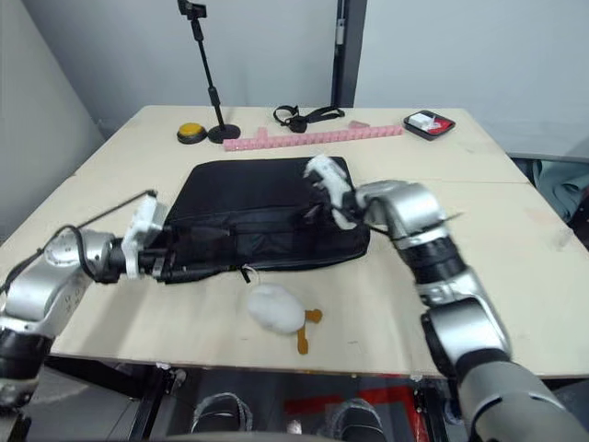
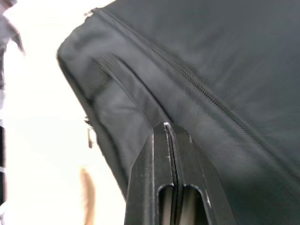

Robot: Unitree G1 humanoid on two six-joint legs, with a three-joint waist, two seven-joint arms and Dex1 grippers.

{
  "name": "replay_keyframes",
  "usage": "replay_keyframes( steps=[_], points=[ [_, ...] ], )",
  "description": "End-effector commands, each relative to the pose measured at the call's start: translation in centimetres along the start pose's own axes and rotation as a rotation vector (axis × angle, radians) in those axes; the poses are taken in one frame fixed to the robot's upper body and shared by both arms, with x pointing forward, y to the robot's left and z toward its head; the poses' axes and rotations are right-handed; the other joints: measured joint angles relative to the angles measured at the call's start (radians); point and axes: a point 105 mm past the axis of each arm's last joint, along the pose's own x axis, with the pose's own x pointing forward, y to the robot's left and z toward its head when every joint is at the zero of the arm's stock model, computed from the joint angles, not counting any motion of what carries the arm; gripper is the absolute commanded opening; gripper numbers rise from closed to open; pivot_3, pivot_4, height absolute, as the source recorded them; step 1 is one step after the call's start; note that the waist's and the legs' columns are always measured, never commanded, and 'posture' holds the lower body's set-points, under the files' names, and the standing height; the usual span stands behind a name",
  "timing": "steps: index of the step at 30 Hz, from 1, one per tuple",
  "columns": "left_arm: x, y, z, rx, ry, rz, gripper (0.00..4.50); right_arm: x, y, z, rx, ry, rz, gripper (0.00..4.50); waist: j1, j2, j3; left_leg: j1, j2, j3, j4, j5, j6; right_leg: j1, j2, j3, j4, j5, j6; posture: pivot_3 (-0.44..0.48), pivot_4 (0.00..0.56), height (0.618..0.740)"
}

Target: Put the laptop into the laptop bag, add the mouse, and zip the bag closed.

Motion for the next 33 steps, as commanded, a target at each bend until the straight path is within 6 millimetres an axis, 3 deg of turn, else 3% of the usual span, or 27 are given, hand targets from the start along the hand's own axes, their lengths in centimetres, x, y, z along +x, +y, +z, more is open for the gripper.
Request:
replay_keyframes(
  steps=[1, 7, 8, 10, 12, 17, 18, 21, 26, 29, 33],
  points=[
    [0.2, 1.3, 0.7, -0.015, -0.058, 0.005, 3.59, -3.3, 2.2, 0.8, -0.108, -0.063, 0.053, 0.00, 0.003, 0.000, 0.000, 0.000, 0.000, 0.000, 0.000, 0.000, 0.000, 0.000, 0.000, 0.000, 0.000, 0.000, 0.000, 0.000, 0.150, 0.739],
    [1.8, 3.1, 0.8, -0.009, -0.071, -0.031, 3.59, -7.2, 3.6, 0.1, -0.206, -0.064, 0.031, 0.00, -0.002, 0.000, 0.000, 0.001, 0.000, 0.000, 0.004, 0.000, 0.000, 0.000, 0.000, 0.001, 0.004, 0.000, 0.000, 0.000, 0.150, 0.739],
    [2.5, 3.3, 0.8, -0.012, -0.078, -0.055, 3.20, -8.2, 3.9, 0.0, -0.226, -0.062, 0.015, 0.00, -0.001, 0.000, 0.000, 0.001, 0.000, 0.000, 0.004, 0.000, 0.000, 0.000, 0.000, 0.002, 0.005, 0.000, 0.000, 0.000, 0.150, 0.739],
    [3.6, 3.8, 0.8, -0.015, -0.091, -0.100, 2.84, -9.9, 4.2, -0.1, -0.239, -0.055, -0.021, 0.00, 0.009, 0.000, 0.000, 0.001, 0.000, 0.000, 0.005, 0.000, 0.001, 0.000, -0.001, 0.002, 0.006, 0.000, 0.000, 0.000, 0.150, 0.739],
    [4.4, 4.1, 0.1, -0.013, -0.068, -0.129, 2.13, -10.7, 4.4, -0.1, -0.235, -0.064, -0.043, 0.00, 0.013, 0.000, 0.000, 0.000, -0.001, 0.000, 0.007, 0.000, 0.002, 0.001, -0.001, 0.002, 0.005, 0.000, 0.000, 0.000, 0.150, 0.739],
    [5.9, 5.1, -2.3, 0.011, 0.034, -0.178, 0.35, -11.1, 6.2, -0.8, -0.210, -0.034, 0.011, 1.43, 0.012, 0.000, 0.000, 0.000, 0.000, -0.001, 0.010, 0.000, 0.003, 0.001, -0.001, 0.002, 0.008, 0.000, 0.000, 0.000, 0.150, 0.739],
    [6.0, 5.4, -2.8, 0.009, 0.056, -0.181, 0.00, -10.9, 6.5, -1.1, -0.197, -0.018, 0.023, 1.81, 0.012, 0.000, 0.000, 0.000, 0.000, -0.001, 0.011, 0.000, 0.003, 0.001, -0.001, 0.002, 0.009, 0.000, 0.000, 0.000, 0.150, 0.739],
    [6.1, 6.1, -4.1, -0.002, 0.114, -0.172, 0.00, -10.0, 7.1, -1.9, -0.170, 0.010, 0.052, 2.85, 0.012, 0.000, 0.000, 0.000, 0.000, -0.001, 0.013, 0.000, 0.003, 0.001, -0.001, 0.002, 0.009, 0.001, 0.000, 0.000, 0.150, 0.739],
    [6.2, 7.2, -5.6, -0.017, 0.182, -0.105, 0.00, -6.9, 7.7, -3.2, -0.143, 0.061, 0.100, 4.47, 0.013, 0.000, 0.000, 0.001, -0.001, -0.002, 0.014, 0.000, 0.004, 0.005, -0.002, 0.001, 0.009, 0.001, 0.000, 0.000, 0.150, 0.739],
    [6.4, 7.1, -6.0, -0.043, 0.197, -0.119, 0.00, -4.1, 7.5, -4.6, -0.085, 0.120, 0.117, 4.47, 0.014, 0.000, 0.000, 0.001, -0.001, -0.003, 0.014, 0.000, 0.004, 0.006, -0.003, 0.000, 0.009, 0.001, 0.000, 0.000, 0.150, 0.739],
    [6.5, 6.8, -6.2, -0.038, 0.202, -0.136, 0.00, -0.5, 5.8, -6.6, -0.008, 0.179, 0.068, 4.47, 0.013, -0.001, 0.000, 0.002, -0.002, -0.004, 0.014, 0.000, 0.003, 0.007, -0.004, -0.001, 0.009, 0.001, 0.000, 0.000, 0.150, 0.739]
  ],
)
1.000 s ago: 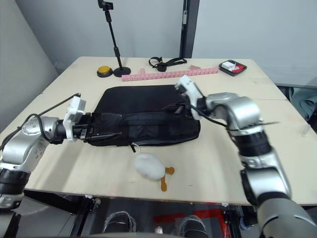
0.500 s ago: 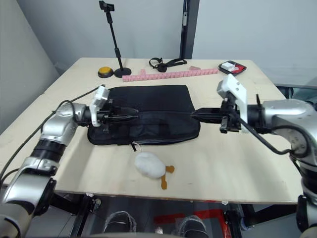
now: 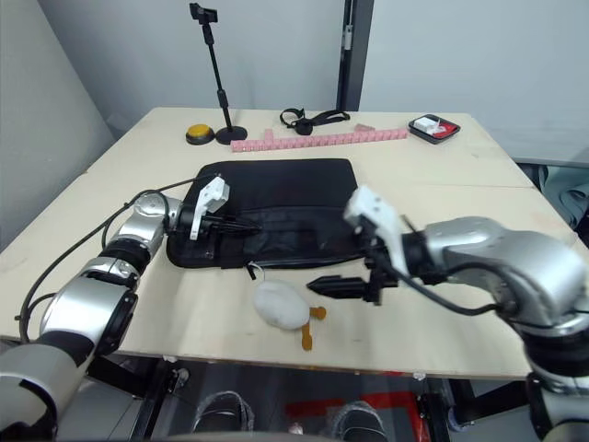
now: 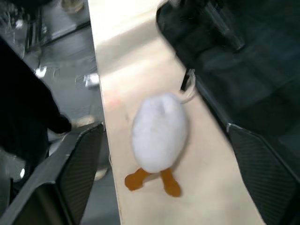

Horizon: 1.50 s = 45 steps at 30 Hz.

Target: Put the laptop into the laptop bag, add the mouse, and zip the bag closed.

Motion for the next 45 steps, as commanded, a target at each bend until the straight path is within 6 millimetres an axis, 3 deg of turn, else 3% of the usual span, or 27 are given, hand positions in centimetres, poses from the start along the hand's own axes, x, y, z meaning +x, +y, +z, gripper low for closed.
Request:
replay_keyframes(
  steps=[1, 10, 14, 21, 27, 28, 33, 41, 45],
  points=[
    [-0.3, 0.2, 0.6, 0.028, 0.001, -0.001, 0.00, 2.0, -1.9, -1.0, 0.023, 0.048, -0.069, 4.47, 0.001, 0.000, 0.000, 0.000, 0.000, 0.000, 0.000, 0.000, 0.000, 0.000, 0.000, 0.000, 0.000, 0.000, 0.000, 0.000, 0.150, 0.739],
    [-1.3, 0.3, -0.2, 0.033, 0.035, 0.024, 0.00, 6.4, -1.6, -2.6, 0.091, 0.105, 0.038, 4.47, 0.002, 0.000, 0.000, -0.001, -0.001, -0.001, 0.000, 0.001, -0.001, 0.001, -0.001, -0.001, -0.001, 0.000, 0.000, 0.000, 0.150, 0.739],
    [-1.4, 0.3, -0.5, 0.048, 0.055, 0.031, 0.00, 7.3, -0.5, -3.2, 0.120, 0.111, 0.117, 4.47, 0.000, 0.000, 0.000, 0.000, -0.001, -0.002, 0.000, 0.000, -0.001, 0.002, -0.002, -0.001, 0.000, 0.000, 0.000, 0.000, 0.150, 0.739],
    [-1.4, 0.1, -1.4, 0.061, 0.098, 0.038, 0.00, 7.5, -0.9, -4.0, 0.109, 0.134, 0.110, 2.24, -0.002, 0.000, 0.000, 0.000, -0.001, -0.002, 0.000, 0.000, -0.001, 0.003, -0.002, -0.001, 0.000, 0.000, 0.000, 0.000, 0.150, 0.739],
    [-1.3, 0.0, -2.4, 0.071, 0.156, 0.036, 0.00, 6.3, -0.7, -3.7, 0.104, 0.102, 0.125, 0.20, -0.003, 0.000, 0.000, 0.003, -0.001, -0.002, 0.000, 0.000, -0.001, 0.005, -0.002, -0.001, 0.000, 0.000, 0.000, 0.000, 0.150, 0.739],
    [-1.2, 0.0, -2.5, 0.071, 0.157, 0.036, 0.00, 6.1, -0.7, -3.7, 0.108, 0.102, 0.123, 0.02, -0.003, 0.000, 0.000, 0.005, -0.001, -0.002, 0.000, 0.000, -0.001, 0.006, -0.002, -0.001, 0.000, 0.000, 0.000, 0.000, 0.150, 0.739],
    [-1.0, 0.1, -2.8, 0.045, 0.164, 0.047, 0.00, 4.5, 0.6, -3.2, 0.146, 0.033, 0.188, 0.02, -0.004, 0.000, 0.000, 0.010, -0.001, -0.001, -0.001, 0.000, 0.000, 0.010, -0.005, 0.000, 0.000, 0.000, 0.001, 0.000, 0.150, 0.739],
    [-1.1, -0.2, -3.4, 0.034, 0.176, 0.036, 0.00, -0.6, -1.5, -4.5, 0.145, 0.033, 0.029, 0.02, -0.001, 0.000, 0.000, 0.013, -0.001, 0.002, -0.002, 0.000, 0.000, 0.011, -0.005, 0.002, -0.001, 0.000, 0.001, 0.000, 0.150, 0.739],
    [-1.0, -0.3, -3.5, 0.037, 0.181, 0.030, 0.00, -4.5, -3.5, -6.8, 0.153, 0.120, -0.119, 0.02, 0.006, 0.000, 0.000, 0.013, -0.001, 0.002, -0.003, 0.000, 0.000, 0.011, -0.005, 0.001, -0.002, -0.001, 0.001, 0.000, 0.150, 0.739]
  ],
)
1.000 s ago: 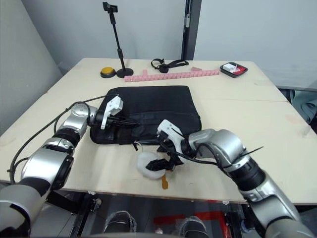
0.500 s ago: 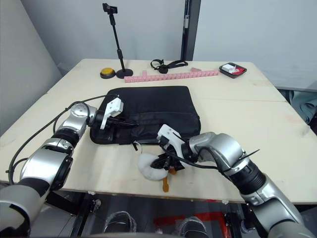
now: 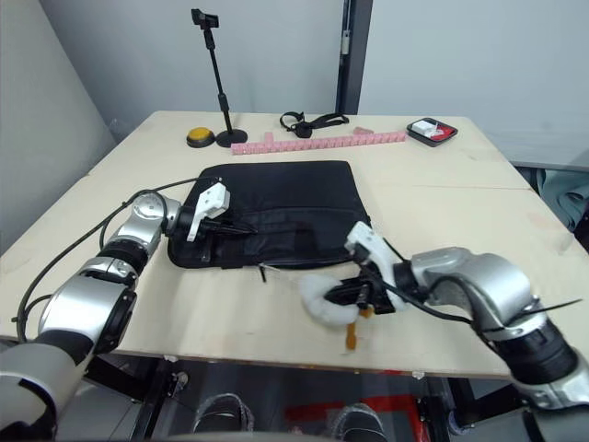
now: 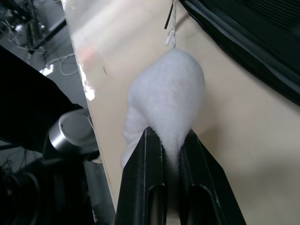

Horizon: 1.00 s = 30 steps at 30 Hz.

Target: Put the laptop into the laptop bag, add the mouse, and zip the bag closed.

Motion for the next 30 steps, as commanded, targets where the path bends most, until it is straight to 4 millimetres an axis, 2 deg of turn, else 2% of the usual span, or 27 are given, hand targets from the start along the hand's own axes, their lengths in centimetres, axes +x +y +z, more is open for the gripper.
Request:
replay_keyframes(
  steps=[1, 9, 11, 14, 18, 21, 23, 27, 30],
  points=[
    [-0.3, -0.8, -2.4, -0.061, 0.085, -0.014, 0.00, -3.5, -1.8, -0.5, -0.044, 0.017, -0.127, 0.02, 0.004, 0.000, 0.000, 0.000, 0.000, 0.000, 0.000, 0.000, 0.000, 0.000, 0.000, 0.000, -0.001, 0.000, 0.000, 0.000, 0.150, 0.739],
    [-0.1, -0.9, -2.6, -0.046, 0.113, -0.024, 0.00, -8.1, -5.6, -2.3, -0.060, 0.074, -0.330, 0.02, 0.003, 0.000, 0.000, 0.000, -0.001, 0.002, 0.000, 0.000, 0.001, 0.000, -0.002, 0.001, -0.002, 0.000, 0.000, 0.000, 0.150, 0.739],
    [0.1, -0.9, -2.5, -0.038, 0.116, -0.032, 0.00, -10.0, -7.3, -2.9, -0.057, 0.087, -0.425, 0.02, 0.004, 0.000, 0.000, -0.001, -0.002, 0.002, 0.000, -0.001, 0.002, 0.000, -0.002, 0.001, -0.003, 0.000, 0.000, 0.000, 0.150, 0.739],
    [0.2, -1.0, -2.4, -0.032, 0.117, -0.040, 0.00, -11.7, -8.7, -3.7, -0.059, 0.124, -0.514, 0.02, 0.003, 0.000, 0.000, -0.001, -0.002, 0.002, 0.000, -0.001, 0.002, 0.000, -0.002, 0.001, -0.003, 0.000, 0.000, 0.000, 0.150, 0.739],
    [0.1, -1.1, -2.4, -0.018, 0.124, -0.050, 0.00, -13.8, -10.7, -3.0, -0.078, 0.060, -0.654, 0.02, 0.002, 0.000, 0.000, -0.001, -0.002, 0.002, 0.000, -0.001, 0.002, 0.000, -0.002, 0.001, -0.003, 0.000, 0.000, 0.000, 0.150, 0.739],
    [0.1, -1.1, -2.5, -0.014, 0.129, -0.055, 0.00, -14.3, -11.5, -2.8, -0.066, 0.038, -0.698, 0.02, 0.002, 0.000, 0.000, -0.001, -0.002, 0.003, 0.000, -0.001, 0.003, 0.000, -0.002, 0.001, -0.003, 0.000, 0.000, 0.000, 0.150, 0.739],
    [0.1, -1.2, -2.6, 0.001, 0.149, -0.069, 0.00, -14.3, -12.5, -1.8, -0.117, 0.003, -0.781, 0.02, 0.002, 0.000, 0.000, -0.001, -0.002, 0.003, 0.000, -0.001, 0.003, 0.000, -0.001, 0.001, -0.003, 0.000, 0.000, 0.000, 0.150, 0.739],
    [0.0, -1.6, -3.0, 0.024, 0.179, -0.095, 0.00, -12.7, -12.9, 0.0, -0.246, -0.006, -0.835, 0.02, -0.002, 0.000, -0.001, -0.001, -0.002, 0.003, 0.000, -0.001, 0.003, 0.000, -0.001, 0.001, -0.003, 0.000, 0.000, 0.000, 0.150, 0.739],
    [0.1, -1.8, -3.2, 0.024, 0.177, -0.102, 0.00, -11.4, -13.0, 0.7, -0.264, -0.013, -0.840, 0.02, -0.004, 0.000, -0.001, -0.001, -0.002, 0.003, -0.002, -0.001, 0.003, 0.000, -0.001, 0.001, -0.005, 0.000, 0.000, 0.000, 0.150, 0.739]
  ],
)
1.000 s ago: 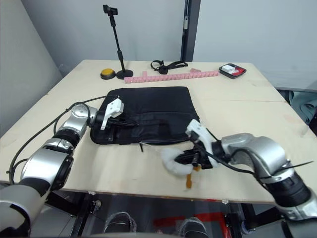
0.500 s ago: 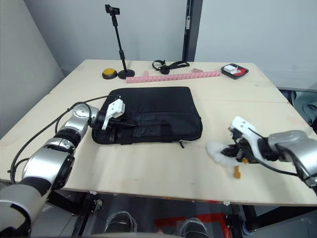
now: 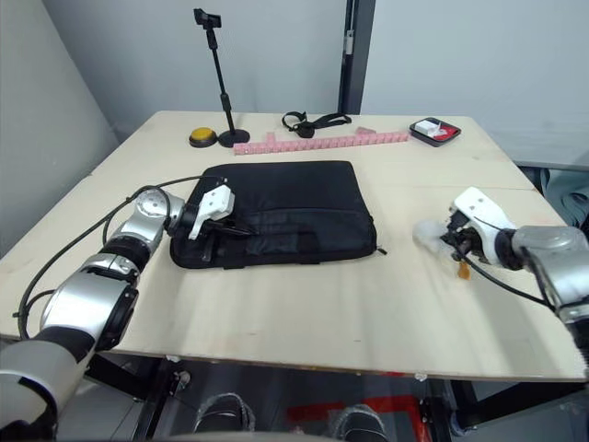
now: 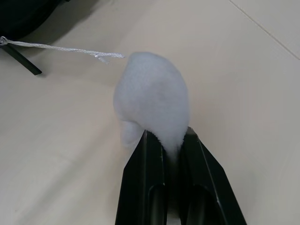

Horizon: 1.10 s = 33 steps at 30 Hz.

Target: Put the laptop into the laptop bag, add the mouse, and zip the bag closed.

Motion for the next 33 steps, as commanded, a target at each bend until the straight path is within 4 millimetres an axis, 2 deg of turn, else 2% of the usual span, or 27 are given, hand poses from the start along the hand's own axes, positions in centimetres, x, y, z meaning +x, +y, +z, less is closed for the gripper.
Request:
replay_keyframes(
  steps=[1, 5, 8, 10, 13, 19, 23, 27, 29, 31, 33],
  points=[
    [0.3, -2.0, -3.1, -0.076, 0.110, -0.076, 0.00, 0.4, -0.4, 2.1, -0.045, -0.036, -0.065, 0.02, -0.002, 0.000, 0.000, 0.000, 0.000, 0.000, 0.000, 0.000, 0.000, 0.000, 0.000, 0.000, 0.000, 0.000, 0.000, 0.000, 0.150, 0.739],
    [0.2, -2.4, -3.4, -0.066, 0.129, -0.098, 0.00, 1.7, -0.6, 3.0, -0.026, -0.018, -0.130, 0.02, -0.007, 0.000, 0.000, 0.000, 0.000, 0.000, -0.001, 0.000, 0.000, 0.000, 0.001, 0.000, 0.000, 0.000, 0.000, 0.000, 0.150, 0.739],
    [0.1, -2.4, -3.4, -0.064, 0.129, -0.100, 0.00, 2.7, -0.8, 5.6, 0.010, -0.089, -0.209, 0.02, -0.013, 0.001, 0.000, 0.001, 0.000, 0.001, -0.001, 0.000, 0.000, 0.000, 0.001, 0.000, 0.000, 0.000, 0.000, 0.000, 0.150, 0.739],
    [0.0, -2.5, -3.5, -0.064, 0.128, -0.103, 0.00, 2.9, 0.0, 7.2, 0.016, -0.146, -0.198, 0.02, -0.013, 0.001, 0.000, 0.001, 0.000, 0.001, -0.002, 0.000, 0.000, -0.001, 0.001, 0.000, 0.000, 0.000, 0.000, 0.000, 0.150, 0.739],
    [0.0, -2.8, -3.7, -0.064, 0.136, -0.118, 0.00, 3.3, 0.5, 8.6, 0.033, -0.180, -0.205, 0.02, -0.012, 0.001, 0.000, 0.001, 0.000, 0.001, -0.004, 0.000, 0.000, 0.000, 0.001, 0.000, -0.002, 0.000, 0.000, 0.000, 0.150, 0.739],
    [0.1, -3.1, -3.8, -0.062, 0.131, -0.139, 0.00, 5.1, 0.4, 9.2, 0.077, -0.136, -0.251, 0.02, -0.019, 0.002, -0.001, 0.001, -0.001, 0.002, -0.007, 0.000, -0.001, 0.000, 0.001, 0.000, -0.003, 0.000, 0.000, 0.000, 0.150, 0.739],
    [0.1, -3.3, -3.8, -0.057, 0.134, -0.151, 0.00, 5.9, 0.4, 10.1, 0.023, -0.112, -0.278, 0.02, -0.020, 0.002, -0.001, 0.002, 0.000, 0.002, -0.008, 0.001, -0.002, -0.001, 0.001, 0.000, -0.004, 0.000, 0.000, 0.000, 0.150, 0.739],
    [0.0, -3.4, -3.9, -0.056, 0.137, -0.155, 0.00, 5.4, 0.5, 10.6, 0.001, -0.098, -0.258, 0.02, -0.019, 0.002, -0.001, 0.001, 0.000, 0.002, -0.011, 0.001, -0.002, -0.001, 0.002, 0.000, -0.006, 0.000, 0.000, 0.000, 0.150, 0.739],
    [0.0, -3.5, -4.0, -0.055, 0.138, -0.153, 0.00, 4.8, 0.4, 10.0, -0.003, -0.073, -0.245, 0.02, -0.017, 0.002, 0.000, 0.001, 0.000, 0.002, -0.011, 0.001, -0.002, -0.001, 0.002, 0.000, -0.006, 0.000, 0.000, 0.000, 0.150, 0.739],
    [-0.1, -3.6, -4.2, -0.057, 0.138, -0.152, 0.00, 3.9, -0.3, 8.9, -0.020, -0.038, -0.259, 0.02, -0.014, 0.002, 0.000, 0.001, 0.000, 0.002, -0.011, 0.001, -0.002, -0.001, 0.002, 0.000, -0.007, 0.000, 0.000, 0.000, 0.150, 0.739],
    [-0.1, -3.6, -4.2, -0.058, 0.138, -0.152, 0.00, 3.1, -1.9, 8.9, -0.034, -0.027, -0.329, 0.02, -0.016, 0.002, -0.001, 0.002, 0.000, 0.002, -0.012, 0.001, -0.002, 0.000, 0.002, 0.000, -0.008, 0.000, 0.000, 0.000, 0.150, 0.739]
  ],
)
